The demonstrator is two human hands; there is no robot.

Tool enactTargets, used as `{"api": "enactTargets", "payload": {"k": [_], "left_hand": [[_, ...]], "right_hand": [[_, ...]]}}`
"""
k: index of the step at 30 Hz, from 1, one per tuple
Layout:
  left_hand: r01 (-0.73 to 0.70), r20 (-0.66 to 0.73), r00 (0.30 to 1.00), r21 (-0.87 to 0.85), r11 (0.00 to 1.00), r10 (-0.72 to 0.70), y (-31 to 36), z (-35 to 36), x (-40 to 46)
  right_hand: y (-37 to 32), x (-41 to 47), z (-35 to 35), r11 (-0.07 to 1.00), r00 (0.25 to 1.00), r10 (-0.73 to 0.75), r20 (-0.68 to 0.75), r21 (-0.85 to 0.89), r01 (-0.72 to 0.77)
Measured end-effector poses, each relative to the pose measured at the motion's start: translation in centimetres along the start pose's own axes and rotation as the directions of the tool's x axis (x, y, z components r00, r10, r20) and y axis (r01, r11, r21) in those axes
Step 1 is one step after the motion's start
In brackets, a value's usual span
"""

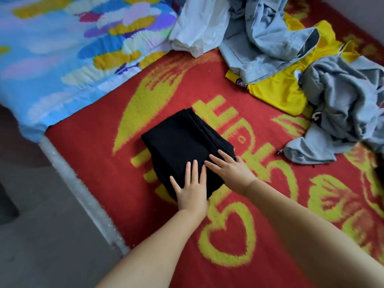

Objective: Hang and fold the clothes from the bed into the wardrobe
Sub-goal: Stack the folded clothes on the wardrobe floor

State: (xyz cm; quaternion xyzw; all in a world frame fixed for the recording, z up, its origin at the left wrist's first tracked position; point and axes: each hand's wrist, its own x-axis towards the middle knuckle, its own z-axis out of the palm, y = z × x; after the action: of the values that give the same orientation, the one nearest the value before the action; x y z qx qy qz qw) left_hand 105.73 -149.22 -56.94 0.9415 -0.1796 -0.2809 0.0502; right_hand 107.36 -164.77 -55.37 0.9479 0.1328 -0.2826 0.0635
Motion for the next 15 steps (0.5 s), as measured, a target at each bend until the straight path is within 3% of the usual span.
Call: {"api": "enactTargets", "payload": {"k": [5,9,15], "left_hand": [[0.101,-0.146,0.978,-0.283,0.954,-0.147,-1.3,-5.2,-3.8],[0.117,-0.19,0.961,-0.381,0.917,-0.201,-6.0,-10.7,-7.6],[0.119,-0.208,0.959,-0.317,0.941,-0.192,-15.6,-16.8,-16.1]], "right_hand": [[-3.4,-2.1,-9.0,1.0,0.999,0.018,-0.035,-0.007,-0.019],[-8.4,-3.9,-16.4,0.989,0.99,-0.104,-0.095,-0.112,0.093],[-18.7,-5.3,-24.9,0.955,0.964,-0.255,-0.069,-0.175,0.24]]}}
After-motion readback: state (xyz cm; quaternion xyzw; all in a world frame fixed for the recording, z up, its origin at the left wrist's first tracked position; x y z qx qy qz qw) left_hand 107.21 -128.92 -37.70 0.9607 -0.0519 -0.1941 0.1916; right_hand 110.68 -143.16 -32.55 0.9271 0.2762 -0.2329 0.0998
